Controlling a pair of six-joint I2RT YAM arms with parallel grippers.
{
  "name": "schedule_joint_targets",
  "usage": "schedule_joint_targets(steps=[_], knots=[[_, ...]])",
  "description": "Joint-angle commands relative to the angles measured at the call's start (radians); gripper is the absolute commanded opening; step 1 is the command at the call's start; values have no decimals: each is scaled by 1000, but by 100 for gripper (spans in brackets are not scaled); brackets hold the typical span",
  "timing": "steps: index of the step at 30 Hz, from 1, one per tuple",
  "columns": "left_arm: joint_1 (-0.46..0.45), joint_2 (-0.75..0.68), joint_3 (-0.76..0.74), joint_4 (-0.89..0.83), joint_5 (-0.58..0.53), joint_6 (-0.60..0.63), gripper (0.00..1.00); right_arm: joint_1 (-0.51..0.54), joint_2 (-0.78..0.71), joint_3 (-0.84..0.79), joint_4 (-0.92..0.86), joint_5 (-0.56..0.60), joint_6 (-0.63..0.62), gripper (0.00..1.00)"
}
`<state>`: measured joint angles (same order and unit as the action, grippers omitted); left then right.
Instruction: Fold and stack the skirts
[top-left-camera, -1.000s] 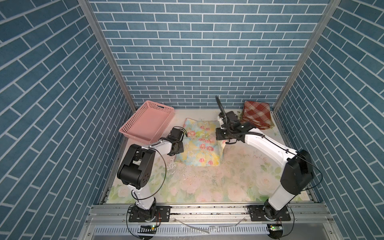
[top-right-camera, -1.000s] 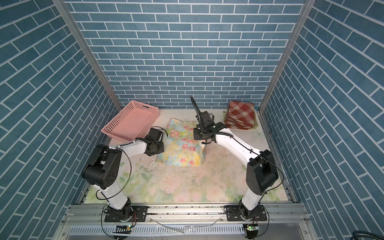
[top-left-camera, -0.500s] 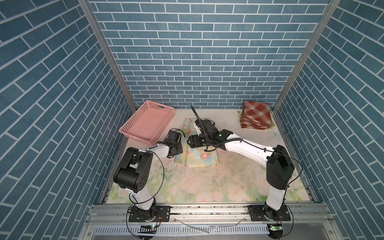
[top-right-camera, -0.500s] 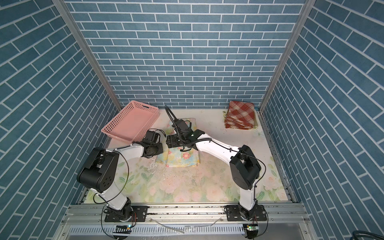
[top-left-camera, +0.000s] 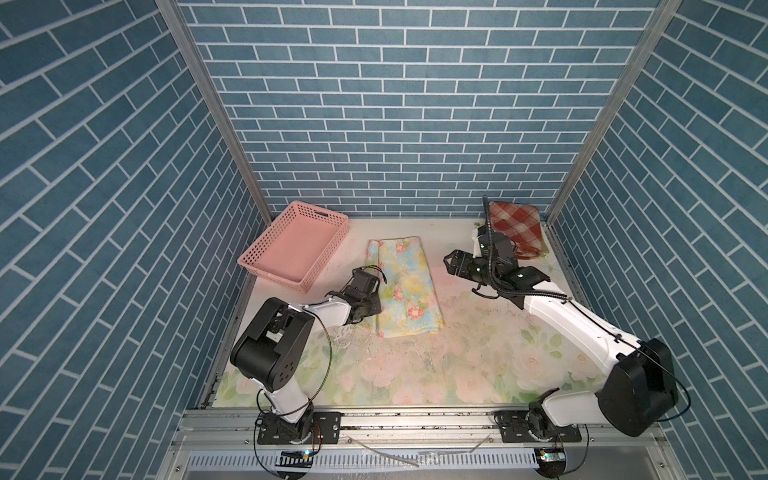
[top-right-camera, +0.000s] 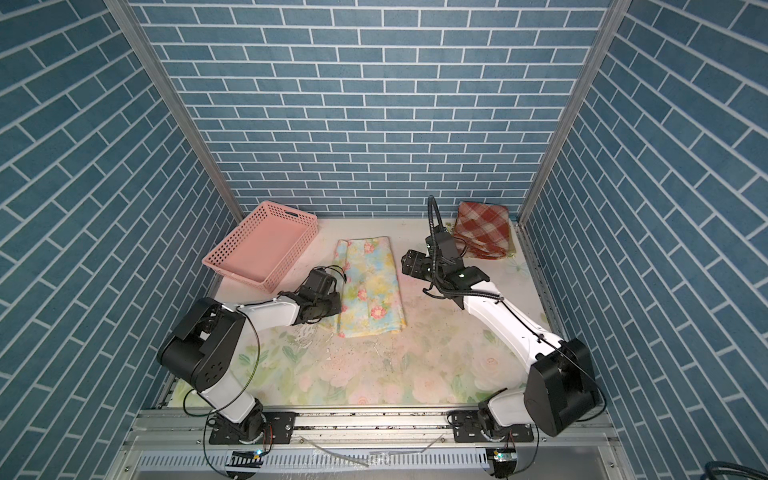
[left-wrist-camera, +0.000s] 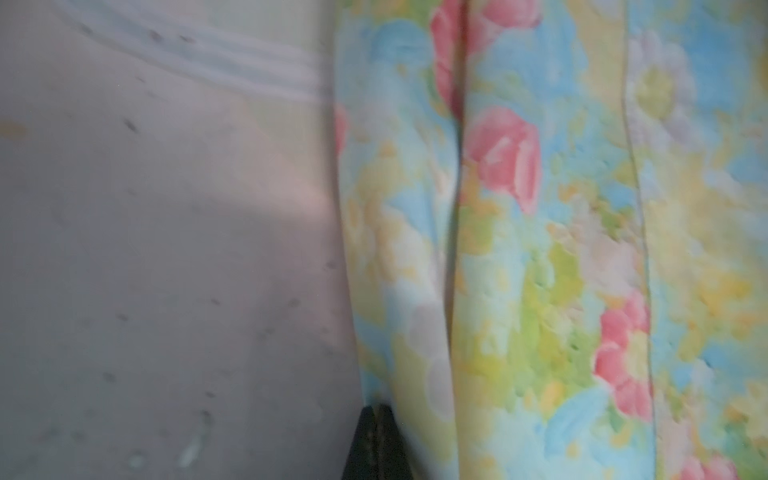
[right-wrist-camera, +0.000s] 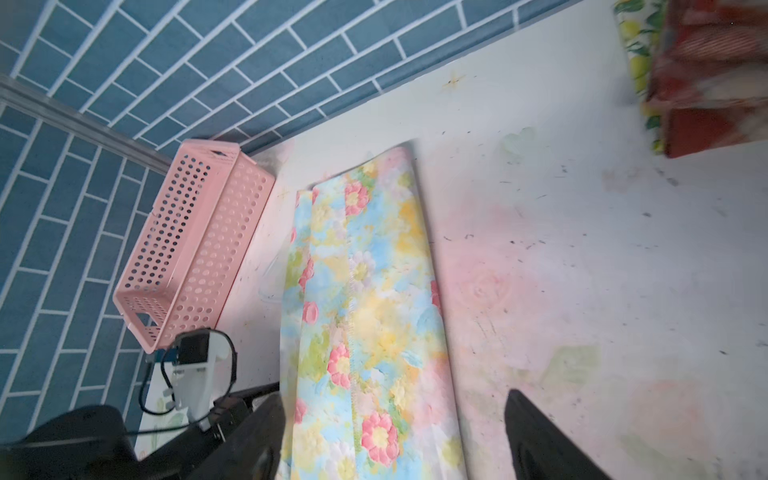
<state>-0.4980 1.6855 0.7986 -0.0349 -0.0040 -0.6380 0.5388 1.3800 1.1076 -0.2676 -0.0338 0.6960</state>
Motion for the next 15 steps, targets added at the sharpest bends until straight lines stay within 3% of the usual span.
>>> schedule_joint_targets(steps=[1,7,9,11,12,15], knots=[[-112,31,-73,-139,22,-129,0,-42,-107,-38,-38,33,6,82],[-357,39,-38,-41,-5,-404,0,-101,-276,-60,-126,65,-32,84],[-449,71,48,-31,-9,-425,0,-110,-320,-59,-167,72,-50,85],[-530,119,201,-136,-11,-376,2,-115,-366,-68,-209,78,-64,88],[-551,133,244,-170,-11,-356,8,-115,-383,-76,-223,79,-66,89],[-572,121,245,-190,22,-309,48,-117,-422,-102,-271,77,-73,91]])
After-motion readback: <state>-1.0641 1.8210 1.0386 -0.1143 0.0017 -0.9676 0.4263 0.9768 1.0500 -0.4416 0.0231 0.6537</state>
